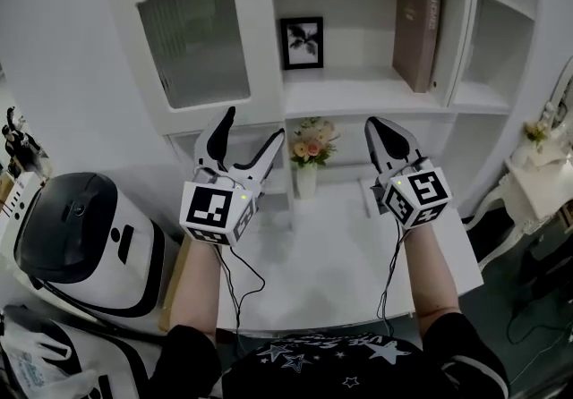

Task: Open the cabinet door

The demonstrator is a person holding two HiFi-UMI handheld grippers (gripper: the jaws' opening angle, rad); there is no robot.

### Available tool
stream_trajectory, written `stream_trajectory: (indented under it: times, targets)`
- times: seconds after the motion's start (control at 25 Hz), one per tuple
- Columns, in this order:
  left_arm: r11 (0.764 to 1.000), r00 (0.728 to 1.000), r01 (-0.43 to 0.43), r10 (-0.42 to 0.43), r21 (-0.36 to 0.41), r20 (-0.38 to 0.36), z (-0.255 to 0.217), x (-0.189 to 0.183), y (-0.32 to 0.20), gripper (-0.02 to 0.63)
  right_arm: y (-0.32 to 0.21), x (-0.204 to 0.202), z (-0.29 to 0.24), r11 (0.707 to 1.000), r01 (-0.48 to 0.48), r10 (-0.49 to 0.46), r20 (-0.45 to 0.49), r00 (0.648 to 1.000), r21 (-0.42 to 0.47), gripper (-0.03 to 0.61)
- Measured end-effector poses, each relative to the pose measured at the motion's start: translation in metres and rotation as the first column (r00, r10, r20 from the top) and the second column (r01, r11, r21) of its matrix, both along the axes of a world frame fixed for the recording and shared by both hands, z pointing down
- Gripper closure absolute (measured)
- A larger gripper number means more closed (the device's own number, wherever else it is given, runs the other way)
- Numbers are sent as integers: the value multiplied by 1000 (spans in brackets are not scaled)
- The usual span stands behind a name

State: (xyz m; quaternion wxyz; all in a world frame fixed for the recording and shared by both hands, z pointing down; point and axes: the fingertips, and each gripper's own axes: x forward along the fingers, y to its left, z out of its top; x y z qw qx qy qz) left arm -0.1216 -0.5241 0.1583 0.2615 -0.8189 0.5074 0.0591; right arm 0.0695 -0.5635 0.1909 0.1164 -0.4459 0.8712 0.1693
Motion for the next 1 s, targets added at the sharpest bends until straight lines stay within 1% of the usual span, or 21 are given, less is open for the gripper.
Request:
stream_trajectory:
  times: [0.12, 0.24, 0.32, 0.4, 0.56, 0.68, 0.76, 0.92, 1.0]
  targets:
    - [998, 1000, -11, 10, 61, 28, -30, 0, -14, 273, -9, -8, -22, 999, -10, 11, -11, 1000, 44, 572]
    - [991, 999, -24, 19, 133, 44, -62, 1, -24, 276, -16, -13, -41, 997, -24, 24, -4, 1000, 80, 572]
    - [982, 998, -15, 3, 188, 64, -84, -1, -29, 286, -19, -19, -49, 995, -23, 23, 1, 1000, 93, 572]
    - [972, 997, -7, -12, 234, 79, -108, -3, -30, 318, -20, -26, -56, 994, -16, 16, 3, 1000, 107, 572]
    - [959, 996, -3, -21, 283, 83, -146, -1, -26, 327, -21, -35, -72, 990, -22, 24, -15, 1000, 142, 572]
    - [937, 994, -13, -27, 349, 109, -174, 0, -30, 339, -25, -39, -89, 985, -35, 38, -15, 999, 167, 572]
    - [928, 994, -12, -30, 373, 106, -189, 0, -31, 347, -25, -41, -100, 982, -41, 45, -17, 999, 185, 572]
    - [910, 987, 46, -104, 411, 120, -213, 1, -42, 382, -24, -41, -116, 974, -47, 51, -10, 999, 221, 572]
    - [903, 984, 73, -135, 423, 118, -225, 1, -50, 415, -25, -42, -120, 972, -46, 49, -10, 999, 229, 572]
